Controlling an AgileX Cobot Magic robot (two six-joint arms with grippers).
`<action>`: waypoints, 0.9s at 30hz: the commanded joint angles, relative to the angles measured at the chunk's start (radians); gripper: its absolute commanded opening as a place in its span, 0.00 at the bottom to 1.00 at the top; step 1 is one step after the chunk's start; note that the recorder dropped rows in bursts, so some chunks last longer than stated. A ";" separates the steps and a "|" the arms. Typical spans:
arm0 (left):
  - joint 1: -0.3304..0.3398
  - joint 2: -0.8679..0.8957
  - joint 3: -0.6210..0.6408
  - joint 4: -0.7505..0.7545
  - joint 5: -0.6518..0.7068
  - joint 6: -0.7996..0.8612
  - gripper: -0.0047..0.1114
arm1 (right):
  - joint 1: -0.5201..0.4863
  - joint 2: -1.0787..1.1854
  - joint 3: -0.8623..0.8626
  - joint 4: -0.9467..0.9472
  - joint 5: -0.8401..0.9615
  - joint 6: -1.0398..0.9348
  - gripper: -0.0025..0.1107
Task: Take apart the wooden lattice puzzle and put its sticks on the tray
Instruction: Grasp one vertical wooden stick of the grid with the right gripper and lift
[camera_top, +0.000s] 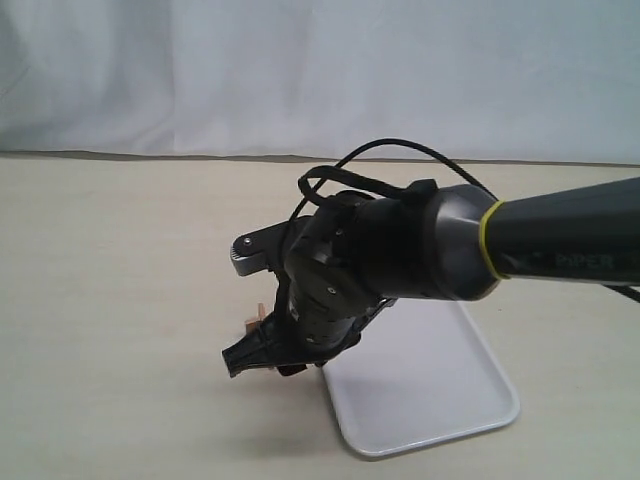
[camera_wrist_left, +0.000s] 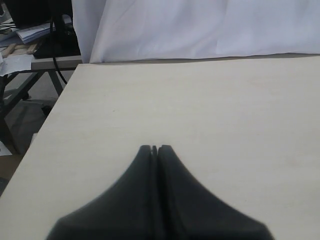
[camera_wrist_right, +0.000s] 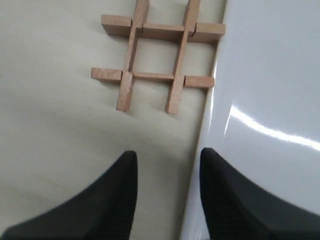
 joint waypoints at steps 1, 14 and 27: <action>-0.001 -0.002 0.002 -0.005 -0.017 -0.001 0.04 | -0.032 0.025 -0.006 0.007 -0.060 -0.018 0.38; -0.001 -0.002 0.002 -0.005 -0.017 -0.001 0.04 | -0.072 0.087 -0.006 0.011 -0.206 -0.034 0.38; -0.001 -0.002 0.002 -0.005 -0.017 -0.001 0.04 | -0.072 0.092 -0.006 0.010 -0.170 0.022 0.38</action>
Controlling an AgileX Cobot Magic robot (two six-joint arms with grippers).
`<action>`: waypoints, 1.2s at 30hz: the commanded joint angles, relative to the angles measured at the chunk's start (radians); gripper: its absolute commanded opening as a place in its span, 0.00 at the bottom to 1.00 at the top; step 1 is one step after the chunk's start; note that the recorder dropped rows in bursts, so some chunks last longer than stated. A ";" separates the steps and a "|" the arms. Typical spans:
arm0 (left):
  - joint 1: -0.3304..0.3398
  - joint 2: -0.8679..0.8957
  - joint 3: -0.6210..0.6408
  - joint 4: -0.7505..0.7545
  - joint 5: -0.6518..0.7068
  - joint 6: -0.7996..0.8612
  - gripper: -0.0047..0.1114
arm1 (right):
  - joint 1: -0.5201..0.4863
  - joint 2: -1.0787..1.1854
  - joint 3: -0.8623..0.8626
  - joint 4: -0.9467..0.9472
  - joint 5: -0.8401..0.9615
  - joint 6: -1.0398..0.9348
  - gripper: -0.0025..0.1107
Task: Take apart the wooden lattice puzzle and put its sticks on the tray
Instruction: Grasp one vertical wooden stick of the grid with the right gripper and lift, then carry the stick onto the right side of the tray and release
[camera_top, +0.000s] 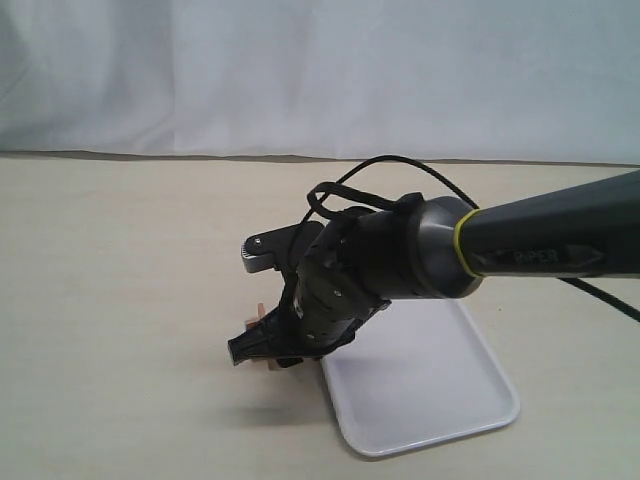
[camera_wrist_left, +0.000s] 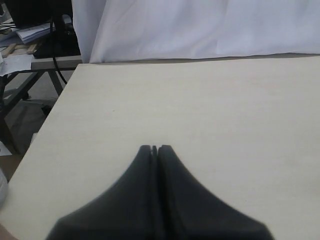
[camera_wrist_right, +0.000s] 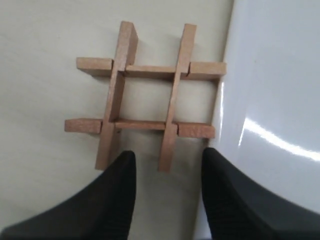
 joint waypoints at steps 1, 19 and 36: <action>-0.001 -0.002 0.002 -0.005 -0.017 -0.001 0.04 | -0.008 0.017 -0.004 -0.003 -0.014 0.033 0.38; -0.001 -0.002 0.002 -0.005 -0.017 -0.001 0.04 | -0.008 0.035 -0.004 -0.003 -0.021 0.048 0.06; -0.001 -0.002 0.002 -0.003 -0.017 -0.001 0.04 | -0.021 -0.153 -0.004 -0.018 0.056 -0.040 0.06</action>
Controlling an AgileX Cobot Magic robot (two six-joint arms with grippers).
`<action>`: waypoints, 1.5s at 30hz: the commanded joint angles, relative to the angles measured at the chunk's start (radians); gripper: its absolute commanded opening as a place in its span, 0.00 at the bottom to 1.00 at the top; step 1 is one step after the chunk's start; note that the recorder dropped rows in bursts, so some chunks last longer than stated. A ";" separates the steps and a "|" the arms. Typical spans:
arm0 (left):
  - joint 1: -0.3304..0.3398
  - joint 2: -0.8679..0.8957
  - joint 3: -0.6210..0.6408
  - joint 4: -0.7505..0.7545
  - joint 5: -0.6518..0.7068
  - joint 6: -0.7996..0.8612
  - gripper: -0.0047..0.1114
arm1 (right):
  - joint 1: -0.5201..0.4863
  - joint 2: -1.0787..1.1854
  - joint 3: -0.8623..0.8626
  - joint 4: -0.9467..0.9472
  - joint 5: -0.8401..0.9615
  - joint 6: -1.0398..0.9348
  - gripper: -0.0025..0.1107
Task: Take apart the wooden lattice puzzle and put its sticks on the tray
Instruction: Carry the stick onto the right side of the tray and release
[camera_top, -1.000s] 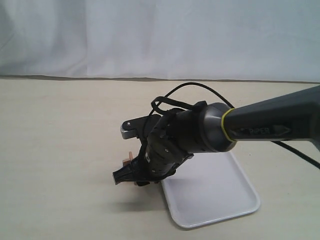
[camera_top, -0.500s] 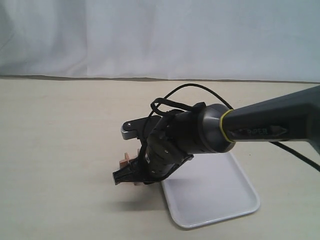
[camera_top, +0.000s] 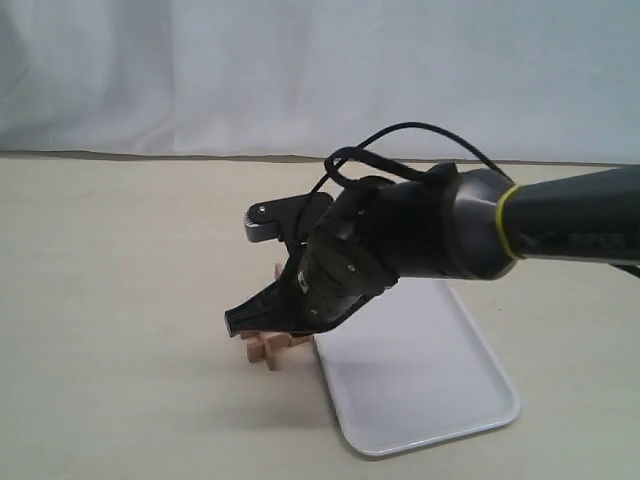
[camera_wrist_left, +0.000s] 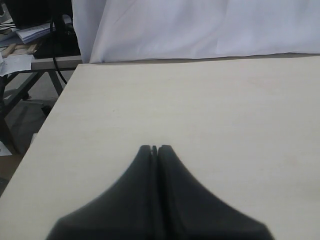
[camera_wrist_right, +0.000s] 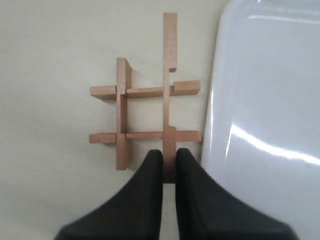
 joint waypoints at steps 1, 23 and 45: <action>-0.001 -0.002 0.002 -0.003 -0.017 -0.001 0.04 | -0.032 -0.065 -0.002 -0.020 0.038 -0.071 0.06; -0.001 -0.002 0.002 -0.005 -0.017 -0.001 0.04 | -0.368 0.084 0.000 -0.030 0.068 -0.241 0.07; -0.001 -0.002 0.002 -0.005 -0.017 -0.001 0.04 | -0.126 -0.080 0.001 0.102 0.190 -0.354 0.33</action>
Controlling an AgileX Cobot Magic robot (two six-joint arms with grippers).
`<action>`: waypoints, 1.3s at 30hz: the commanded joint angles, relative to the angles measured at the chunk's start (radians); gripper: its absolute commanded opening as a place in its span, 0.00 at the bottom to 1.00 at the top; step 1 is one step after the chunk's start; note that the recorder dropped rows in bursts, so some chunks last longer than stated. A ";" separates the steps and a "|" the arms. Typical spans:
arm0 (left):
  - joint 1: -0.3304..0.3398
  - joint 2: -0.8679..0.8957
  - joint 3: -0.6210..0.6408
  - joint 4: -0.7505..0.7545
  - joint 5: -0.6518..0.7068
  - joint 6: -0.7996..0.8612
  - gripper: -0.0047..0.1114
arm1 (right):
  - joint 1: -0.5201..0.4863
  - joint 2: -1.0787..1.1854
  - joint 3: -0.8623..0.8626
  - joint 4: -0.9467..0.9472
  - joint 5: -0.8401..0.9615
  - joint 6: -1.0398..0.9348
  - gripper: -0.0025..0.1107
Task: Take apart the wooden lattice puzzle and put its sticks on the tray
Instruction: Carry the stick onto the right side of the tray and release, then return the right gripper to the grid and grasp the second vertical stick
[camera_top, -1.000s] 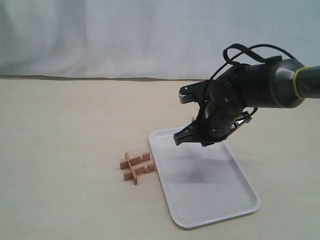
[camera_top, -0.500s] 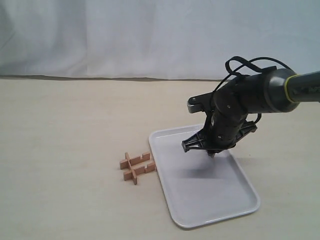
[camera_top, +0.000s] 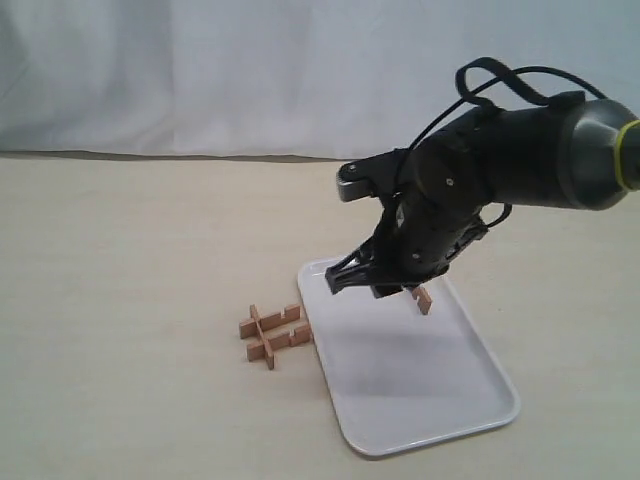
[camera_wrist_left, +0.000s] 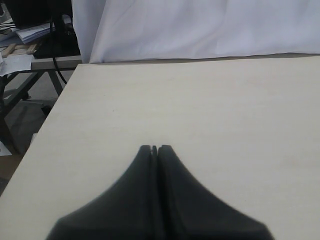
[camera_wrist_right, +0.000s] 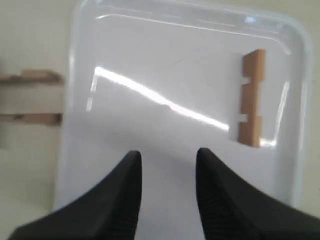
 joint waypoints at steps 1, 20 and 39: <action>-0.001 -0.002 0.002 -0.005 -0.017 -0.001 0.04 | 0.135 -0.006 0.003 0.020 0.029 -0.015 0.33; -0.001 -0.002 0.002 -0.005 -0.017 -0.001 0.04 | 0.302 0.111 0.003 0.192 -0.107 0.004 0.33; -0.001 -0.002 0.002 -0.005 -0.017 -0.001 0.04 | 0.278 0.178 -0.001 0.043 -0.256 0.172 0.33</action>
